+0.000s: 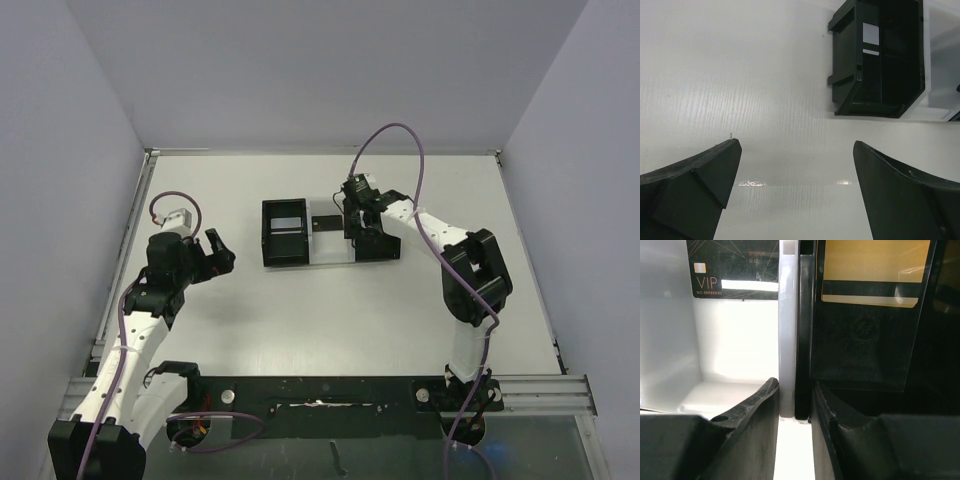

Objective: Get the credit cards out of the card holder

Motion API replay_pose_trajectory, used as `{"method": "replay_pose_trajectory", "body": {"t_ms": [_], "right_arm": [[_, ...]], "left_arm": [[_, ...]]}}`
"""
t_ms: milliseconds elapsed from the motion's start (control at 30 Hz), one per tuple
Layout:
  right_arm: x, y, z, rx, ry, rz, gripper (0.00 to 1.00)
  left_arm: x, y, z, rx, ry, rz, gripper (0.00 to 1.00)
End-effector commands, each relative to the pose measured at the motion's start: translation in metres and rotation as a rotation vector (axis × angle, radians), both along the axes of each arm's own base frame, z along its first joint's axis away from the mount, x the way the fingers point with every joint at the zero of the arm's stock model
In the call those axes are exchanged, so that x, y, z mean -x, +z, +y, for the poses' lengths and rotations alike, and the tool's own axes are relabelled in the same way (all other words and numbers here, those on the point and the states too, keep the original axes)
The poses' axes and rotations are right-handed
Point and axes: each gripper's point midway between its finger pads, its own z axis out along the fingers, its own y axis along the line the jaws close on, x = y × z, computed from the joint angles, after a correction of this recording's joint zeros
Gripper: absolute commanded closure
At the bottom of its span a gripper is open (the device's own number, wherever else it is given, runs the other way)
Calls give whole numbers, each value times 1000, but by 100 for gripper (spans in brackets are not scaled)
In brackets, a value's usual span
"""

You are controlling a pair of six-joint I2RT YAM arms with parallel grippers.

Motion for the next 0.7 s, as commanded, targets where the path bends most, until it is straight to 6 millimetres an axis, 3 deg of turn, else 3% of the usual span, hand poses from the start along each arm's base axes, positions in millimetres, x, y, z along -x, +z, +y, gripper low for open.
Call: {"method": "replay_pose_trajectory", "body": {"t_ms": [0, 167, 333, 433, 500, 600, 667], "right_arm": [[-8, 18, 7, -41, 12, -66, 72], [-8, 58, 11, -91, 31, -141, 42], [-16, 124, -5, -96, 34, -303, 33], [-24, 157, -38, -69, -34, -425, 31], [-31, 168, -68, -53, -95, -473, 29], [-41, 168, -113, -64, -185, -483, 27], [-50, 155, -145, -84, -242, -464, 26]], "left_arm": [[-14, 34, 2, -6, 1, -109, 3], [-15, 33, 1, -4, -4, -105, 4], [-14, 35, -1, 1, -16, -116, 4], [-14, 37, -1, 2, -16, -131, 4], [-14, 38, -1, 1, -17, -136, 3], [-14, 39, 1, 0, -10, -141, 3], [-14, 40, 2, -1, -3, -146, 3]]}}
